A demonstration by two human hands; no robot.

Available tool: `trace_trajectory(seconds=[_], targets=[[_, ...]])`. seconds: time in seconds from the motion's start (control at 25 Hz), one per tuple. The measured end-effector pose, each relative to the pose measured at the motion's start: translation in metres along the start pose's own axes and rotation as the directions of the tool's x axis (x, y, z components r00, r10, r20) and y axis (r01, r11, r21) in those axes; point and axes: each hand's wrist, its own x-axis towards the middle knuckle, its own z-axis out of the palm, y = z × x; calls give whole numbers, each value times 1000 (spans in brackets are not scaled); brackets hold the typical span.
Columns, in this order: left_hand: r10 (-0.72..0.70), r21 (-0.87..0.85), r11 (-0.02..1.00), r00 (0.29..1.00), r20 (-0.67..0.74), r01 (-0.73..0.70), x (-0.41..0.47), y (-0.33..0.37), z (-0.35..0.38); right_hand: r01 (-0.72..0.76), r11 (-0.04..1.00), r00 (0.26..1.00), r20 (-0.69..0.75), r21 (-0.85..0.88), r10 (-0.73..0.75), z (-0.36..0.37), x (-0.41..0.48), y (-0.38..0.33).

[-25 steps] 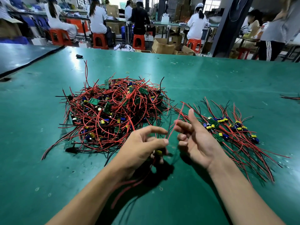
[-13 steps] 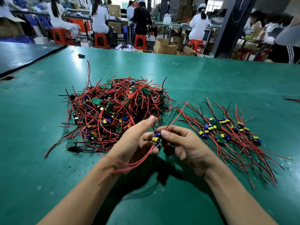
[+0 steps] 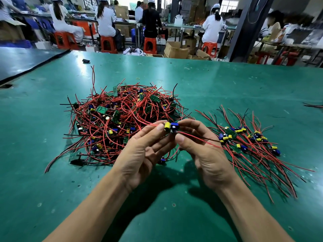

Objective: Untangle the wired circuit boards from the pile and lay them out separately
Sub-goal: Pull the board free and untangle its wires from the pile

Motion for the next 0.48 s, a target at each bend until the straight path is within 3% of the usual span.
trace_trajectory(seconds=[0.08, 0.16, 0.36, 0.48], targets=[[6, -5, 1000, 1000, -25, -7, 1, 6, -2, -51, 999, 995, 81, -16, 52, -4, -1, -3], [8, 57, 998, 999, -37, -6, 0, 10, -4, -128, 992, 990, 66, 1, 128, -8, 0, -5], [-64, 374, 927, 996, 59, 37, -6, -4, 1, -240, 971, 970, 34, -9, 240, -9, 2, -3], [-77, 517, 855, 997, 31, 50, -7, -16, 0, -305, 946, 949, 43, -104, 311, -6, -2, 2]])
